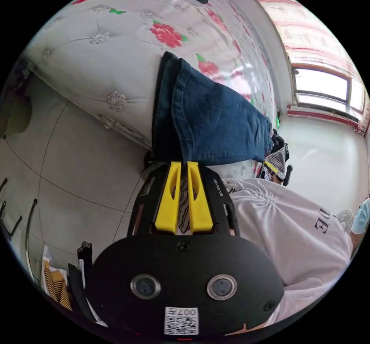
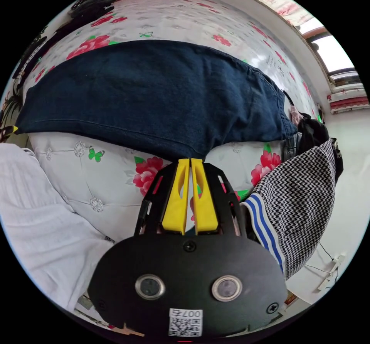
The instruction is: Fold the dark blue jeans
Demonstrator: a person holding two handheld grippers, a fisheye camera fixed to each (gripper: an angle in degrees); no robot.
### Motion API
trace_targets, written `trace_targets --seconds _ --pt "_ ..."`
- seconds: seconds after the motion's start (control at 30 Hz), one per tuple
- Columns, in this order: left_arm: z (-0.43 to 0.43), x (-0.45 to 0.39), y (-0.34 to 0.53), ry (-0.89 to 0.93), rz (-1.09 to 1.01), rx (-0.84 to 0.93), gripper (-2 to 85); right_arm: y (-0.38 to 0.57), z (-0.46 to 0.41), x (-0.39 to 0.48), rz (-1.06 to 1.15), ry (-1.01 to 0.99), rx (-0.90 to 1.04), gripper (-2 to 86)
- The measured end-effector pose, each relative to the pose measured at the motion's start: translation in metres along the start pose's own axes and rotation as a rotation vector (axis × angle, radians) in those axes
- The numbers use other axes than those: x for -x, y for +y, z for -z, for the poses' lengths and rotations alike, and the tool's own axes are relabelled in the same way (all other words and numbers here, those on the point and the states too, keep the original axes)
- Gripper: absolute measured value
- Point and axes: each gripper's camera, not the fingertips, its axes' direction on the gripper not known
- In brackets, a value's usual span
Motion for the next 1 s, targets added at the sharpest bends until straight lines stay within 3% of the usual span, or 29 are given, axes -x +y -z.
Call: trace_targets --seconds 0.13,0.27,0.5,0.6,0.8,1.0 --pt "0.045 0.016 0.006 -0.064 -0.006 -0.125 2.8 -0.002 0.002 -0.01 -0.053 -0.022 0.027 -0.3" --pt "0.077 0.044 0.029 0.005 0.014 -0.269 6.3 0.013 0.023 -0.015 -0.117 -0.01 -0.019 -0.2" --pt "0.027 0.085 0.047 0.179 0.06 -0.316 15.8 0.058 0.075 -0.005 -0.295 -0.148 -0.197 -0.3" --pt "0.002 0.095 0.033 0.206 0.057 -0.278 17.3 0.051 0.078 0.011 -0.249 -0.195 -0.172 -0.3" --pt "0.005 0.109 0.015 0.091 0.091 -0.179 10.4 0.034 0.108 0.013 -0.21 -0.225 -0.216 -0.3" --pt "0.06 0.12 0.054 0.364 -0.001 -0.459 2.3 0.047 0.124 -0.018 -0.28 -0.297 -0.249 -0.3"
